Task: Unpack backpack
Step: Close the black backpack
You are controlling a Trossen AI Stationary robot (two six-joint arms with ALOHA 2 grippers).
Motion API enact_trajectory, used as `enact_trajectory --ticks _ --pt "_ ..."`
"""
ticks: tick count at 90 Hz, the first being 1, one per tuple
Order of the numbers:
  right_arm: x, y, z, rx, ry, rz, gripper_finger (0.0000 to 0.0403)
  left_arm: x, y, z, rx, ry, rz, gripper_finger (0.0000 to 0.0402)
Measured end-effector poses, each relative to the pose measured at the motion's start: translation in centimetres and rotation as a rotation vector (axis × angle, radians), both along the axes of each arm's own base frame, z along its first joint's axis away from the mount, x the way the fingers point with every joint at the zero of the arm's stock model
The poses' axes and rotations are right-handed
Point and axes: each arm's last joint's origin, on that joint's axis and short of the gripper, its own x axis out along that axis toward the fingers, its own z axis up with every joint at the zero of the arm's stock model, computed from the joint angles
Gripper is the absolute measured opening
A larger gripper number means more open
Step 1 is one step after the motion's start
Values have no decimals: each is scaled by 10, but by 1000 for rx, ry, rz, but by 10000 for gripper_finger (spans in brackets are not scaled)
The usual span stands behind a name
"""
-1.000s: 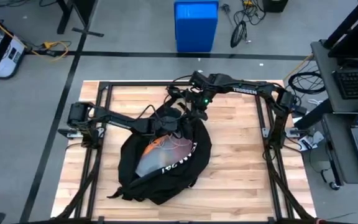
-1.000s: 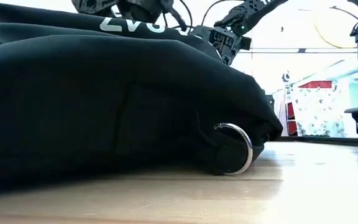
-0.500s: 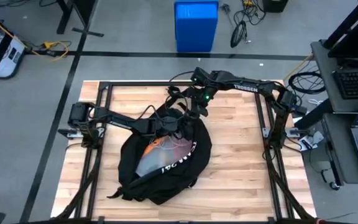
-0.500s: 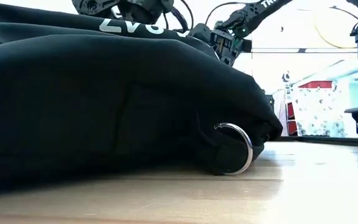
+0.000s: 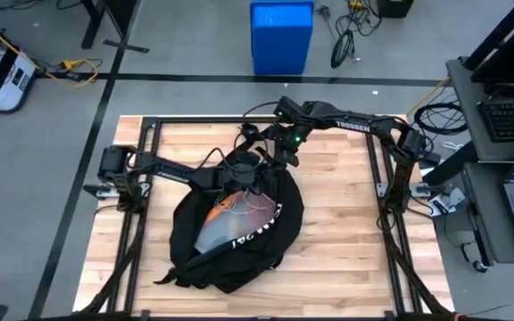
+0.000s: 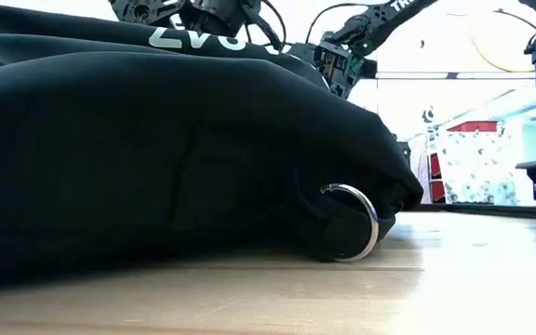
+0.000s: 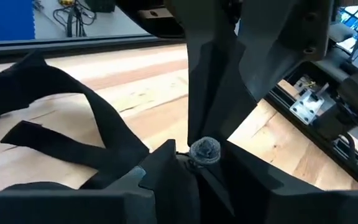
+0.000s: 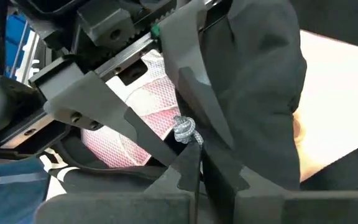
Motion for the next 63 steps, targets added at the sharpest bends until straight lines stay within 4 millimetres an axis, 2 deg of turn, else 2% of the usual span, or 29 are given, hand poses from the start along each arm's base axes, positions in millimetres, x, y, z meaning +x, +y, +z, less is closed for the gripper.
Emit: enact_trajectory --ticks 17,45,52,63 --pt "0 0 0 -4 1 -2 0 0 5 0 -16 -3 -20 88" --pt "2 1 2 32 -39 20 0 6 9 -4 -26 -58 -40 82" --pt "2 1 2 40 -34 12 0 6 9 -4 -26 -60 -42 64" --pt "2 1 2 47 -27 4 0 6 8 -4 -27 -55 -43 14"
